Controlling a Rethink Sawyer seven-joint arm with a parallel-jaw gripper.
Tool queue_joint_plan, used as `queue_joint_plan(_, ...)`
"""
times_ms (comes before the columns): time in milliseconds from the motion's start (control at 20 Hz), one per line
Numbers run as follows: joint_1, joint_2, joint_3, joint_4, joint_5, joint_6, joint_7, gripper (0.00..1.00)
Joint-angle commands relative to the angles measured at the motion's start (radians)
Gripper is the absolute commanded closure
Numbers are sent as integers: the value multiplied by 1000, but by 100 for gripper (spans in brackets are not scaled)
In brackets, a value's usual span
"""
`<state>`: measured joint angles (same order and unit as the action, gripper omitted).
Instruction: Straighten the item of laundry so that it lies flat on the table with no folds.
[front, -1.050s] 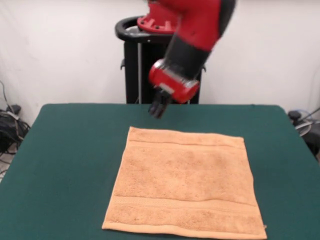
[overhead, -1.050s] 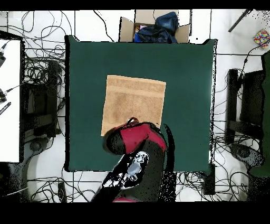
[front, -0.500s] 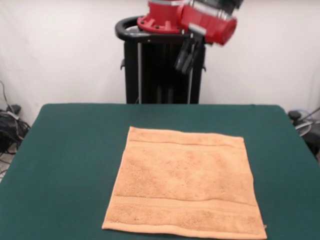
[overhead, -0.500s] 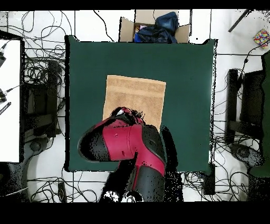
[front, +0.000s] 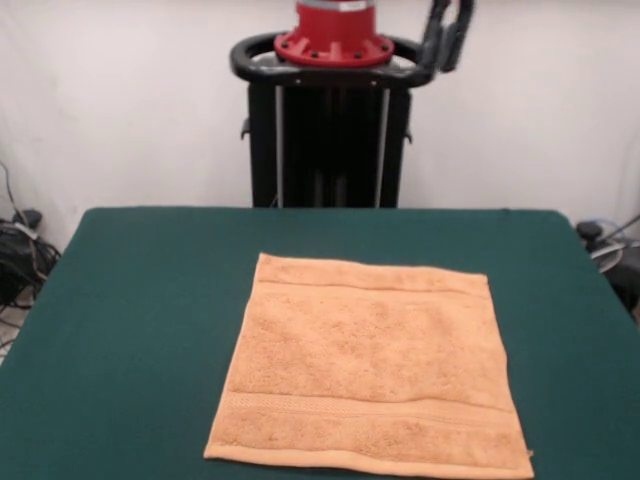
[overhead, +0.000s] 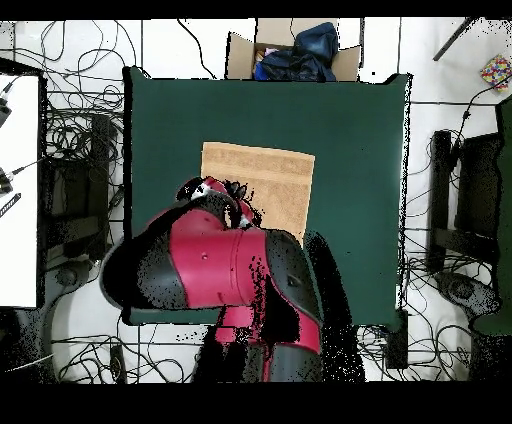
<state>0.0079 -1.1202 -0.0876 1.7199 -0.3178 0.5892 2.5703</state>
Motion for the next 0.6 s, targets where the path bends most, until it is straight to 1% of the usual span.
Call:
queue_joint_plan(50,-86,-44,249,70,119,152,-375,100)
queue_joint_plan(100,-115,-66,283,84,138,183,-427,100)
queue_joint_plan(200,-153,-108,316,94,180,234,-482,100)
queue_joint_plan(250,-159,-119,322,92,173,252,-500,100)
queue_joint_plan(350,-150,-130,318,96,166,256,-458,100)
queue_joint_plan(600,-148,-134,324,86,160,266,-449,100)
